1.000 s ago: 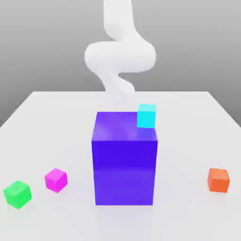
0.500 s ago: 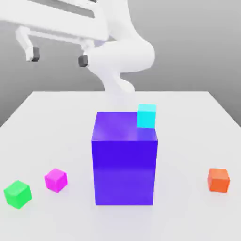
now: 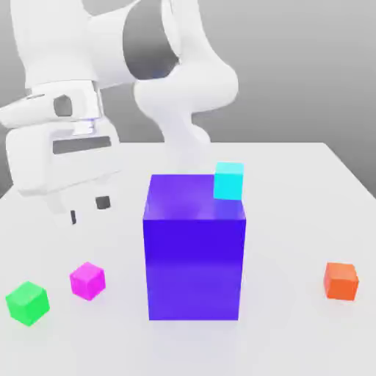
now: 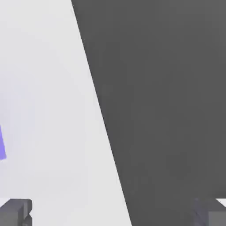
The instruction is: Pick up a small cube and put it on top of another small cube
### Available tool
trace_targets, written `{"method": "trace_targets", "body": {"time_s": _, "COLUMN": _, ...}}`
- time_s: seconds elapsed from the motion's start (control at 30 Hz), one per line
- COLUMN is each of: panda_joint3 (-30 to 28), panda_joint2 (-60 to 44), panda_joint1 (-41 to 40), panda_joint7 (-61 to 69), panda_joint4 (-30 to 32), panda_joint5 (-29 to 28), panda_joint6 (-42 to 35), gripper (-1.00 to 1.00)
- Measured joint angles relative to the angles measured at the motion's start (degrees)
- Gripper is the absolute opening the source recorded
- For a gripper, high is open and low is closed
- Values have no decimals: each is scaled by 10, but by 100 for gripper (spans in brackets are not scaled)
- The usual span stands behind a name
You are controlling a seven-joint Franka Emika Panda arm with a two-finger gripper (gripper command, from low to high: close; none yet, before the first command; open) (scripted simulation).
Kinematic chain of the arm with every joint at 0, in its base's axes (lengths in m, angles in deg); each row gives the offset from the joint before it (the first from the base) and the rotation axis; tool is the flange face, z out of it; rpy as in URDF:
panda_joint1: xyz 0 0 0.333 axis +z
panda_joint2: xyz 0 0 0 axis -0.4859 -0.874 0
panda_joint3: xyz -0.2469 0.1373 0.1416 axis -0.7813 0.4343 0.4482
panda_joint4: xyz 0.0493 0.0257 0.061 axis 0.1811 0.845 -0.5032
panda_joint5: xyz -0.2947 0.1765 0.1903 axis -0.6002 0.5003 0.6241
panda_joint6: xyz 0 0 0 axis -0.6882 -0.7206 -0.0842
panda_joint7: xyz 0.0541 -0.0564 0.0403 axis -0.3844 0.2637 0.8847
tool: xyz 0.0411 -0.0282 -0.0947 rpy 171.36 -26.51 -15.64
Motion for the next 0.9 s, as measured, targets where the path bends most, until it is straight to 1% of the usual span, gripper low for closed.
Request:
{"method": "trace_targets", "body": {"time_s": 0.37, "panda_joint3": -161, "panda_joint2": -78, "panda_joint1": 111, "panda_joint7": 299, "panda_joint4": 51, "panda_joint5": 3, "panda_joint6": 53, "gripper": 0}}
{"method": "trace_targets", "body": {"time_s": 0.5, "panda_joint3": -231, "panda_joint2": -105, "panda_joint1": 164, "panda_joint7": 409, "panda_joint4": 70, "panda_joint5": 5, "panda_joint6": 73, "gripper": 0}}
{"method": "trace_targets", "body": {"time_s": 0.6, "panda_joint3": -294, "panda_joint2": -123, "panda_joint1": 213, "panda_joint7": 489, "panda_joint4": 83, "panda_joint5": 4, "panda_joint6": 87, "gripper": 0}}
{"method": "trace_targets", "body": {"time_s": 0.7, "panda_joint3": -374, "panda_joint2": -131, "panda_joint1": 274, "panda_joint7": 550, "panda_joint4": 97, "panda_joint5": -24, "panda_joint6": 101, "gripper": 0}}
{"method": "trace_targets", "body": {"time_s": 0.8, "panda_joint3": -448, "panda_joint2": -132, "panda_joint1": 322, "panda_joint7": 595, "panda_joint4": 110, "panda_joint5": -75, "panda_joint6": 113, "gripper": 0}}
{"method": "trace_targets", "body": {"time_s": 0.9, "panda_joint3": -501, "panda_joint2": -132, "panda_joint1": 347, "panda_joint7": 635, "panda_joint4": 121, "panda_joint5": -133, "panda_joint6": 123, "gripper": 0}}
